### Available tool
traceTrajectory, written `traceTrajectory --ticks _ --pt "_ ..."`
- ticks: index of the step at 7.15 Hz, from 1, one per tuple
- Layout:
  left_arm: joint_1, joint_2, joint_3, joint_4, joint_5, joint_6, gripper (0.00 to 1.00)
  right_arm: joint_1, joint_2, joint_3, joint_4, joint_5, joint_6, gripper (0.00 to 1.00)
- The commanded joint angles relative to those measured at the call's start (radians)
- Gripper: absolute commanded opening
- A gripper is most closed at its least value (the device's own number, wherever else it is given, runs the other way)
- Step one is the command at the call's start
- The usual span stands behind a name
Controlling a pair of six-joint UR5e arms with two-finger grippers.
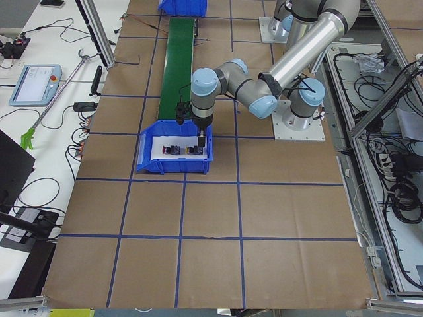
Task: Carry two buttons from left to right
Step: 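Move the left gripper over the bin to the yellow-capped button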
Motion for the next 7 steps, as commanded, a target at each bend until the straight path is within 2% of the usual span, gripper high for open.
traceTrajectory --ticks 1,4,7 --pt "-0.01 -0.061 -0.018 0.077 -0.026 0.003 1.0 0.0 0.0 0.001 0.0 -0.001 -0.001 1.0" --pt "-0.028 -0.153 -0.019 0.181 -0.014 0.001 1.0 0.0 0.002 0.001 0.0 -0.001 -0.001 1.0" --pt "-0.031 -0.173 -0.06 0.217 -0.01 0.001 0.99 0.0 0.002 0.001 0.0 -0.001 -0.001 1.0"
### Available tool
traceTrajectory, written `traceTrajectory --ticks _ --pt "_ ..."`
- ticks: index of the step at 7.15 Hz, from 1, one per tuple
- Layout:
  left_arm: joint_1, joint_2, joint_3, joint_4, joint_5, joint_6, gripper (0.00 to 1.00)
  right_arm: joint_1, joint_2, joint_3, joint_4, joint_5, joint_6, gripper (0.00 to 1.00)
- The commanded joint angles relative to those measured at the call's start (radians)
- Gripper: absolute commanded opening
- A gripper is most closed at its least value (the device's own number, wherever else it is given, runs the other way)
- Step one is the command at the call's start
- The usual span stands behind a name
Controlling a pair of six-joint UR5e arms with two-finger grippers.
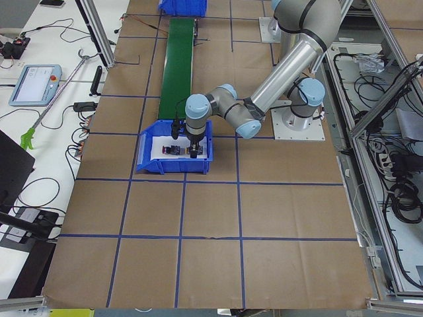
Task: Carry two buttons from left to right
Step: 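Lower the left gripper and grasp the yellow-capped button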
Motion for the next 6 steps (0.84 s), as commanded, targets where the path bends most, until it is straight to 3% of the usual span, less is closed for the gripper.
traceTrajectory --ticks 1,3,4,5,6 --pt "-0.001 -0.022 -0.037 0.063 0.002 0.001 1.0 0.0 0.0 0.0 0.0 0.0 0.0 1.0" --pt "-0.001 -0.028 -0.042 0.065 0.02 0.001 0.99 0.0 0.0 0.0 0.0 0.0 0.0 1.0" --pt "-0.001 -0.027 -0.04 0.068 0.061 -0.018 0.87 0.0 0.0 0.002 0.0 0.0 0.0 1.0" --pt "-0.001 -0.027 -0.039 0.069 0.072 -0.022 0.59 0.0 0.0 0.002 0.0 0.0 0.0 1.0" --pt "-0.001 -0.027 -0.039 0.069 0.069 -0.054 0.43 0.0 0.0 0.002 0.0 -0.002 0.0 1.0"
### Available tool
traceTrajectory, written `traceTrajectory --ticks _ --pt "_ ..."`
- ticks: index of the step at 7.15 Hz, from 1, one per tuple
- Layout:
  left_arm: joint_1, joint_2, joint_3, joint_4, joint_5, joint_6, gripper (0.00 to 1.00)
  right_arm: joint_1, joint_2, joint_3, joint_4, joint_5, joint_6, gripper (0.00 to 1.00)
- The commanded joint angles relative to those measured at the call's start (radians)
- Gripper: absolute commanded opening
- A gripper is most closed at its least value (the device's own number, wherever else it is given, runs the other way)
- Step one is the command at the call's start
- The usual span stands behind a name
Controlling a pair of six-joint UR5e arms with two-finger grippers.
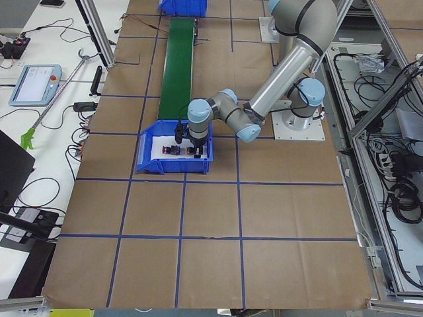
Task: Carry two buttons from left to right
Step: 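Lower the left gripper and grasp the yellow-capped button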
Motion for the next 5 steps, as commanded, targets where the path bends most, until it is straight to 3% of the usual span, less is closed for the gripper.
traceTrajectory --ticks 1,3,5 --pt "-0.002 0.002 0.01 0.0 0.005 -0.03 0.29 0.0 0.0 0.0 0.0 0.0 0.0 1.0" --pt "-0.006 0.012 0.016 -0.008 -0.006 -0.035 0.07 0.0 0.0 -0.001 0.0 0.0 0.0 1.0" --pt "-0.008 0.037 0.059 -0.026 -0.038 -0.033 0.05 0.0 0.0 0.0 0.0 0.0 0.0 1.0"
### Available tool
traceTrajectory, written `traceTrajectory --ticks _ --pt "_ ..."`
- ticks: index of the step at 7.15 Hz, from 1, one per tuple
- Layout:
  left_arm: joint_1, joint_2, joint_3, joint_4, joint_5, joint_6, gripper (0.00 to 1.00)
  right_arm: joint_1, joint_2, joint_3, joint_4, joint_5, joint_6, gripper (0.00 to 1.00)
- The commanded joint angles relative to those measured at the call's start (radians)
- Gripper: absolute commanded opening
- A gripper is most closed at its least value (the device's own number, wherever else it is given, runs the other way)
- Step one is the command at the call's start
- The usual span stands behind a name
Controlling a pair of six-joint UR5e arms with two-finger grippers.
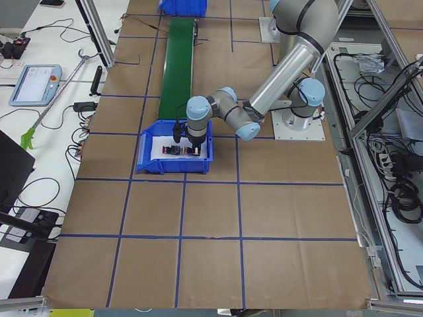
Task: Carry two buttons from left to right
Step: 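Lower the left gripper and grasp the yellow-capped button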
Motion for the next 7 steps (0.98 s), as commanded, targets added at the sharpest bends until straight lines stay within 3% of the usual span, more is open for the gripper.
traceTrajectory --ticks 1,4,7 --pt "-0.001 0.038 0.057 -0.065 -0.022 0.002 0.05 0.0 0.0 -0.001 0.0 0.0 0.0 1.0" --pt "-0.001 0.124 0.21 -0.344 -0.016 0.002 0.06 0.0 0.002 -0.001 0.0 0.0 0.0 1.0" --pt "-0.068 0.106 0.405 -0.546 -0.01 -0.019 0.06 0.0 0.002 0.001 0.001 -0.008 0.0 1.0"
